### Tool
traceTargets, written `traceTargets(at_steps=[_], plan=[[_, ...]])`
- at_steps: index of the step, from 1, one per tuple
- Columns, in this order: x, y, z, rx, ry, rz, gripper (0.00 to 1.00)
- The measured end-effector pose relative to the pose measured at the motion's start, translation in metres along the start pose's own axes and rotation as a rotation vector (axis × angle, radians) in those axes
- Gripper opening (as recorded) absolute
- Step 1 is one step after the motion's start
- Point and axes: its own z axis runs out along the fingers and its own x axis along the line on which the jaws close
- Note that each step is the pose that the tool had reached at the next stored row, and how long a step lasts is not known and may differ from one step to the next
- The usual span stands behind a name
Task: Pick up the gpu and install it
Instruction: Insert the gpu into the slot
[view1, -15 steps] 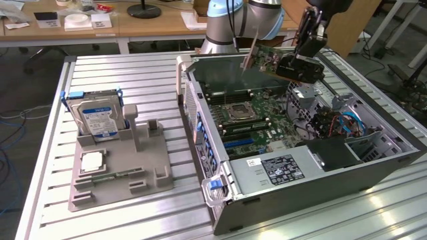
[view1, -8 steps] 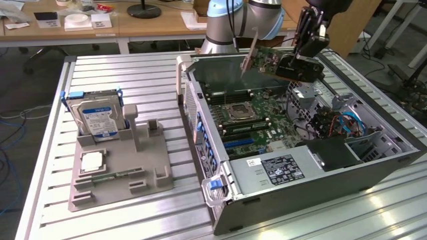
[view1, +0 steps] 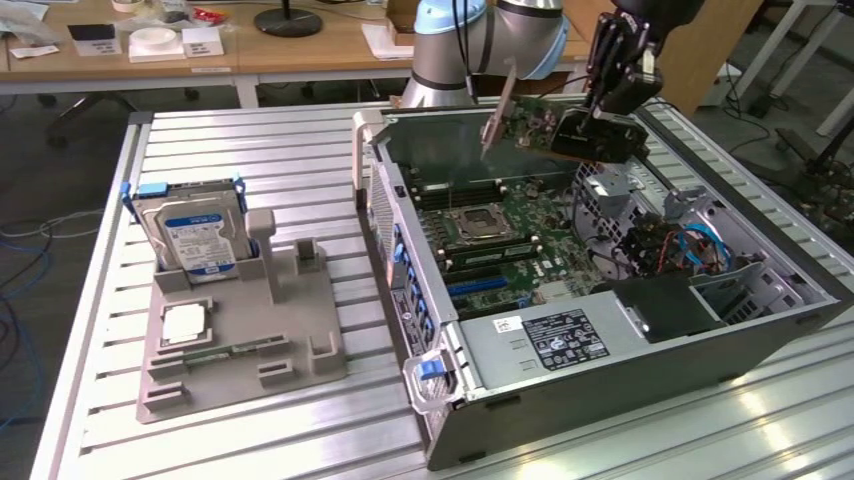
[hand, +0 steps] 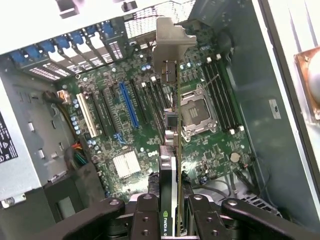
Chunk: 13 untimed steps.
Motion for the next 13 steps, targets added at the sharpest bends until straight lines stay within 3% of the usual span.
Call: traceTargets(at_steps=[13], plan=[[-0.0004, 0.0001, 0.0003, -0.0067, 0.005, -0.116, 0.27]])
